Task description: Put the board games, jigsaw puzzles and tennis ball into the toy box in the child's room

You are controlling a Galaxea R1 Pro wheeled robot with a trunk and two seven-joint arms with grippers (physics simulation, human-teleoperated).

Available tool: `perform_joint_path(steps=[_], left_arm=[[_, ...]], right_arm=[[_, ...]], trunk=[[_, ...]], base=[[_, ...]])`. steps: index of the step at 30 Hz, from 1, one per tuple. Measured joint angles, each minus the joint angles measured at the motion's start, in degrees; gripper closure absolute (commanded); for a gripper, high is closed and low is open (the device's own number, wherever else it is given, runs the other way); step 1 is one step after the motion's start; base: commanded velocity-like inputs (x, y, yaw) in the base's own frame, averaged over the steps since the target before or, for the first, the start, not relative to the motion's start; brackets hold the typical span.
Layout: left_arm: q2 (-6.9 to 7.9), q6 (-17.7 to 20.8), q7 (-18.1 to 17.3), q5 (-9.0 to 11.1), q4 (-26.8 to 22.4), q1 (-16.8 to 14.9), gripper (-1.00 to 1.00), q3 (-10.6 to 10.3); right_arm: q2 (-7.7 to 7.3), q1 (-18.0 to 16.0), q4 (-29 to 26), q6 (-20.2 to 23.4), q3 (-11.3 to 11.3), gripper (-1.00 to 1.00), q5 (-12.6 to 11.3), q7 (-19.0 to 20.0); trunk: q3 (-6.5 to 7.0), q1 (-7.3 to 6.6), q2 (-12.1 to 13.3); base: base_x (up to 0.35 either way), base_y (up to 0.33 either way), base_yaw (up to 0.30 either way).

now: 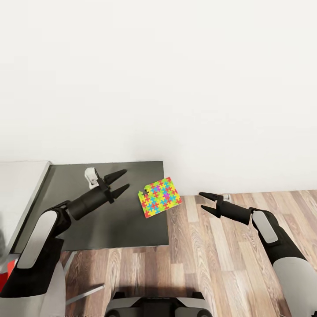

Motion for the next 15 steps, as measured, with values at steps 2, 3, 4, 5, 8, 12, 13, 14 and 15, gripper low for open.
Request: perform_joint_path(steps=[2,3,4,5,8,12,13,14,15], left_arm=[[-0.04,0.0,0.0,0.0,0.0,0.0,-1.0,0.0],[-0.08,0.0,0.0,0.0,0.0,0.0,-1.0,0.0],[-0.08,0.0,0.0,0.0,0.0,0.0,-1.0,0.0],[-0.09,0.0,-0.1,0.0,0.0,0.0,-1.0,0.0],[-0.12,0.0,-0.1,0.0,0.0,0.0,-1.0,0.0],[-0.17,0.0,-0.1,0.0,0.0,-0.1,-1.0,0.0],[-0.18,0.0,-0.1,0.0,0.0,-0.1,-1.0,0.0],[-0.18,0.0,-0.1,0.0,0.0,-0.1,-1.0,0.0],[-0.18,0.0,-0.1,0.0,0.0,-0.1,-1.0,0.0]], right_arm=[[-0.03,0.0,0.0,0.0,0.0,-1.0,0.0,0.0],[-0.05,0.0,0.0,0.0,0.0,-1.0,0.0,0.0],[-0.05,0.0,0.0,0.0,0.0,-1.0,0.0,0.0],[-0.07,0.0,0.0,0.0,0.0,-1.0,0.0,0.0],[-0.1,0.0,0.0,0.0,0.0,-1.0,0.0,0.0],[-0.12,0.0,0.0,0.0,0.0,-1.0,0.0,0.0],[-0.13,0.0,0.0,0.0,0.0,-1.0,0.0,0.0],[-0.13,0.0,0.0,0.0,0.0,-1.0,0.0,0.0],[-0.13,0.0,0.0,0.0,0.0,-1.0,0.0,0.0]], trunk=[[0.03,0.0,0.0],[0.05,0.0,0.0],[0.06,0.0,0.0],[0.07,0.0,0.0],[0.09,0.0,0.0],[0.11,0.0,0.0],[0.11,0.0,0.0],[0.11,0.0,0.0],[0.12,0.0,0.0]], base=[[0.0,0.0,0.181],[0.0,0.0,0.161],[0.0,0.0,0.129],[0.0,0.0,0.103],[0.0,0.0,0.077],[0.0,0.0,0.045],[0.0,0.0,0.027],[0.0,0.0,0.027],[0.0,0.0,0.022]])
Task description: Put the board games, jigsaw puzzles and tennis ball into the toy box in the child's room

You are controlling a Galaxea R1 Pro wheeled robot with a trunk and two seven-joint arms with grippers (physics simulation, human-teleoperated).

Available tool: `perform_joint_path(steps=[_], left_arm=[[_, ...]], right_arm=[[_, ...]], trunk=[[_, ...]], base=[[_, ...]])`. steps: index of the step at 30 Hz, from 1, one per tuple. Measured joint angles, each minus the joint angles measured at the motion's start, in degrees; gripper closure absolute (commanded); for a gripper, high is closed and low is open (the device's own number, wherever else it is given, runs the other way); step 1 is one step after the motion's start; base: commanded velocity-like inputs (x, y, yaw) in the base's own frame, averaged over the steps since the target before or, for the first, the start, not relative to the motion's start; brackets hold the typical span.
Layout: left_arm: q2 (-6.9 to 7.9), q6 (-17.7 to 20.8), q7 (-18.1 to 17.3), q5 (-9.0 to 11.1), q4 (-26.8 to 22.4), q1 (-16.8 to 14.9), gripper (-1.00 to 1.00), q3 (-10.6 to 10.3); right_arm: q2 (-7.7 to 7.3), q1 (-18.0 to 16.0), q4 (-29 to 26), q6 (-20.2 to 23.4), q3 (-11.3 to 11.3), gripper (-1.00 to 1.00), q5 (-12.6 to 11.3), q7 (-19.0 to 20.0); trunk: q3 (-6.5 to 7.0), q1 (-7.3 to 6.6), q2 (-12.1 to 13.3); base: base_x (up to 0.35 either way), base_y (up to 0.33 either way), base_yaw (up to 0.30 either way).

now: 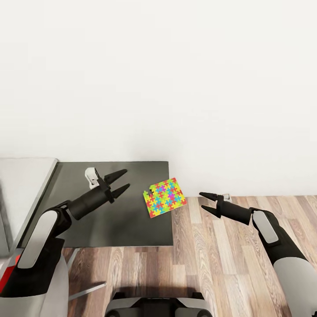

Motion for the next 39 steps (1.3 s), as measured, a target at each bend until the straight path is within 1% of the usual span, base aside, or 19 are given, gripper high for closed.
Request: perform_joint_path(steps=[12,22,26,27,29,30,33,39], left_arm=[[-0.03,0.0,0.0,0.0,0.0,0.0,-1.0,0.0],[-0.08,0.0,-0.1,0.0,0.0,0.0,-1.0,-0.1],[-0.1,0.0,-0.1,0.0,0.0,0.0,-1.0,-0.1],[-0.11,0.0,-0.1,0.0,0.0,0.0,-1.0,-0.1],[-0.11,0.0,-0.1,0.0,0.0,0.0,-1.0,-0.1],[-0.11,0.0,-0.1,0.0,0.0,0.0,-1.0,-0.1],[-0.12,0.0,-0.1,0.0,0.0,0.0,-1.0,-0.2],[-0.12,0.0,-0.1,0.0,0.0,0.0,-1.0,-0.2]], right_arm=[[-0.03,0.0,0.0,0.0,0.0,-1.0,0.0,0.0],[-0.21,-0.1,0.2,-0.1,-0.1,-1.0,0.2,-0.2],[-1.47,-0.5,1.6,-0.2,-0.4,-1.0,0.3,-0.5],[-1.48,-0.5,1.6,-0.2,-0.4,-1.0,0.3,-0.5],[-2.13,-0.7,2.8,-0.3,-0.5,-1.0,0.3,-0.6],[-2.14,-0.7,2.8,-0.2,-0.5,-1.0,0.3,-0.6],[-2.77,-0.8,4.1,-0.4,-0.5,-1.0,0.3,-0.7],[-3.17,-0.9,4.9,-0.5,-0.6,-1.0,0.2,-0.7]], trunk=[[0.01,0.0,0.0],[0.01,0.0,0.0],[0.01,0.0,0.0],[0.01,0.0,0.0],[0.01,0.0,0.0],[0.01,0.0,0.0],[0.01,0.0,0.0],[0.01,0.0,0.0]], base=[[0.0,0.0,0.015],[0.0,0.0,0.066],[0.0,0.0,0.021],[0.0,0.0,0.014],[0.0,0.0,0.011],[0.0,0.0,0.009],[0.0,0.0,0.006],[0.0,0.0,0.003]])
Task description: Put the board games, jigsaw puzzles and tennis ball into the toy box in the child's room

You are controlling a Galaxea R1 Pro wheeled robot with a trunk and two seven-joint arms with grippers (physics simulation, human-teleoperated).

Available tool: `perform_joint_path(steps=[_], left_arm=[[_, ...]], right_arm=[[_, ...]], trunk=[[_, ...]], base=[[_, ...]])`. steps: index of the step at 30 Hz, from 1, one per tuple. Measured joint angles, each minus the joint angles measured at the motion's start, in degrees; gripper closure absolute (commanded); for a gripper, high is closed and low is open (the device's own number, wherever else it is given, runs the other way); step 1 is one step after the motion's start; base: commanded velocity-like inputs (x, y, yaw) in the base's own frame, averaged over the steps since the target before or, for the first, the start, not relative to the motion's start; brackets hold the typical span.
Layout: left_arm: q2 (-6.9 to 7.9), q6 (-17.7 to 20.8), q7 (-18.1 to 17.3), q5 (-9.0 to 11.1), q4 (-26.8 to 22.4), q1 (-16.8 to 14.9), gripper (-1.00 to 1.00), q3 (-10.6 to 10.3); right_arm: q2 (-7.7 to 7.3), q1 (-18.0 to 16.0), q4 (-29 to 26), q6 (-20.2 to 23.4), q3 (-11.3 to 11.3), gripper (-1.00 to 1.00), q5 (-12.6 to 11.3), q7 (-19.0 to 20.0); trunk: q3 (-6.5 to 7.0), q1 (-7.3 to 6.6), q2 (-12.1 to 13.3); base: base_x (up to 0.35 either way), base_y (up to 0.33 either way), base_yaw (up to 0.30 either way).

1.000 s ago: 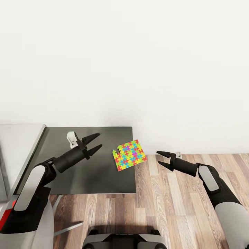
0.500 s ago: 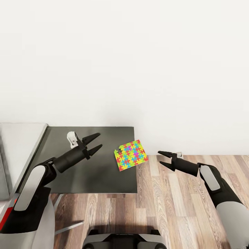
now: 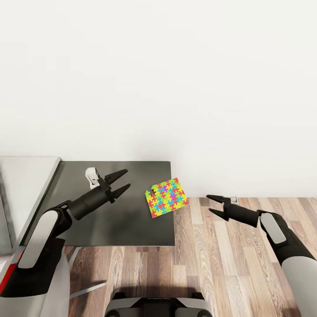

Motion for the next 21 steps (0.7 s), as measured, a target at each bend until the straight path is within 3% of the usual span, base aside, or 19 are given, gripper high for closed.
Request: perform_joint_path(steps=[21], left_arm=[[-0.02,0.0,0.0,0.0,0.0,-0.1,-1.0,0.0]], right_arm=[[-0.16,-0.3,1.2,-0.6,-0.3,-1.0,0.1,-0.5]], trunk=[[0.0,0.0,0.0]], base=[[0.0,0.0,0.0]])
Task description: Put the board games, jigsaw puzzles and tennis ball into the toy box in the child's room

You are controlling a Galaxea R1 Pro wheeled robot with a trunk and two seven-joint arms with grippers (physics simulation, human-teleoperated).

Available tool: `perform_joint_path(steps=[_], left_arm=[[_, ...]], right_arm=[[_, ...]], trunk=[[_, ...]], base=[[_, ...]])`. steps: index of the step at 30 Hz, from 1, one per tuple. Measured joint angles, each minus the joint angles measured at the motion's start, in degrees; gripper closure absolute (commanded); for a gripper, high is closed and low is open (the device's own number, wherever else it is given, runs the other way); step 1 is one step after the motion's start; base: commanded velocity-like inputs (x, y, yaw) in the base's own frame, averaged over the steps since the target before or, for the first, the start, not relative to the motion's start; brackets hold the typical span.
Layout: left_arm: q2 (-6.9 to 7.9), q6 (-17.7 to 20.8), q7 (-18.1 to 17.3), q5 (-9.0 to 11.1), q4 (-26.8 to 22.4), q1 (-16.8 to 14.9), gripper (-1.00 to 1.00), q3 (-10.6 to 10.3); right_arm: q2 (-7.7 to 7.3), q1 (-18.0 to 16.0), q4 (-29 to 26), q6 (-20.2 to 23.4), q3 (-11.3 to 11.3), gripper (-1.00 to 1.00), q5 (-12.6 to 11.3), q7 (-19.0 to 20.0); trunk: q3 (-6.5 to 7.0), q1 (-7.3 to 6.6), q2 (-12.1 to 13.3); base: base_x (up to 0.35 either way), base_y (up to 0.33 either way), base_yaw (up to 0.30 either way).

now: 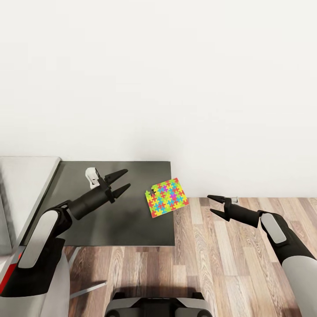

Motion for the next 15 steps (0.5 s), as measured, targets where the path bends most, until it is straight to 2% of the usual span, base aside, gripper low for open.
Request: perform_joint_path(steps=[6,15], left_arm=[[-0.04,0.0,0.0,0.0,0.0,-0.1,-1.0,-0.1],[-0.06,0.0,0.0,0.0,0.0,-0.2,-1.0,-0.1]], right_arm=[[0.12,0.0,0.1,-0.8,0.0,-1.0,0.0,-1.5],[0.17,-0.1,0.1,-1.3,0.0,-1.0,0.0,-2.5]], trunk=[[0.05,0.0,0.0],[0.26,0.0,0.0]], base=[[0.0,0.0,0.099],[0.0,0.0,0.218]])
